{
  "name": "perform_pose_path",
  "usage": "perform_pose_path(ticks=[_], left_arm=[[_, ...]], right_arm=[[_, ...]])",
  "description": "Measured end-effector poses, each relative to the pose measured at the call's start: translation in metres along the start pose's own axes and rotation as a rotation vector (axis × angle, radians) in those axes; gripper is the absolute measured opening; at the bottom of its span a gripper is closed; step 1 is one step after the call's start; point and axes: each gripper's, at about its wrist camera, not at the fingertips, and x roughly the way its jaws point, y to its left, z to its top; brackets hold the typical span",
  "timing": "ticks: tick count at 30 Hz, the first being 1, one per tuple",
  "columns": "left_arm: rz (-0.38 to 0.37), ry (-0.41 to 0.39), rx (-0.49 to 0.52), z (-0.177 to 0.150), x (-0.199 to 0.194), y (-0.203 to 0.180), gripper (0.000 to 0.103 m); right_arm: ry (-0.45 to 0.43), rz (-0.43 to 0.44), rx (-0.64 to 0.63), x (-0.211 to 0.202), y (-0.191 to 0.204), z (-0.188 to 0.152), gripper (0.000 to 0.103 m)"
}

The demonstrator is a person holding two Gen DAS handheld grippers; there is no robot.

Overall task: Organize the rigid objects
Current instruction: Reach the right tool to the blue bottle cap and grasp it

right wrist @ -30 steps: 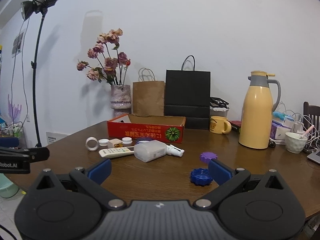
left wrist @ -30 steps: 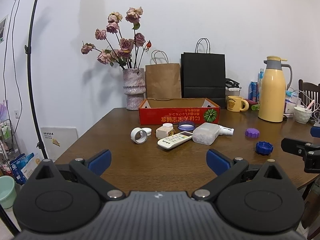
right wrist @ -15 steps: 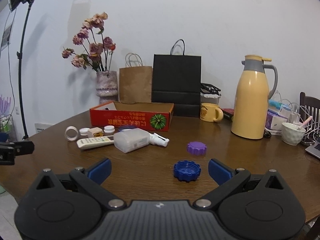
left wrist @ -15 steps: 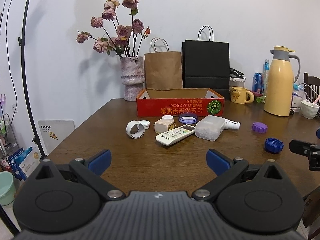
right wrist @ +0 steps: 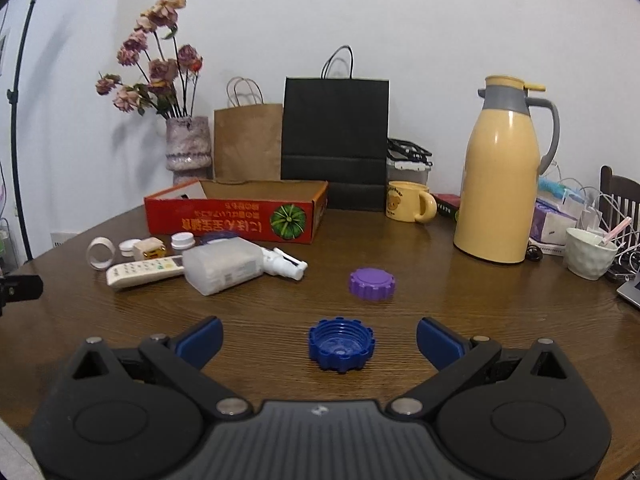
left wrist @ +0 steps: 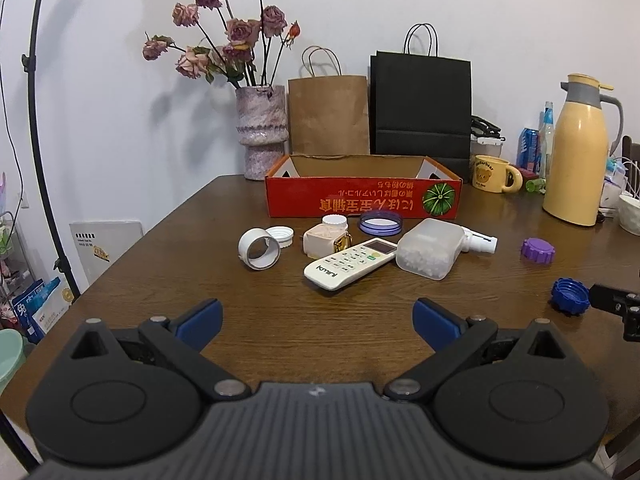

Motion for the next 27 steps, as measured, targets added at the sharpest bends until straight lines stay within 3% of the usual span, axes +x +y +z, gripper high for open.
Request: perform_pose_path(ticks=[17,23,27], left_arm=[[-0.006,0.056,-0.008,0.02,0.049,-0.011,0.103],[-0.013,0.071,-0.021,0.022,0.06,-0.008,0.103],[-0.012,0.085,-0.025,0.022,0.066,-0.007,0.103]], right_arm=[[0.146,0.033,-0.046,0.067,-0.013,0.007,0.1],[0.187,0.031,-0.046,0.082,-0.014,0.007,0.093],[0.213,0.044,-0.047,0.09,-0.014,0.006,0.081]])
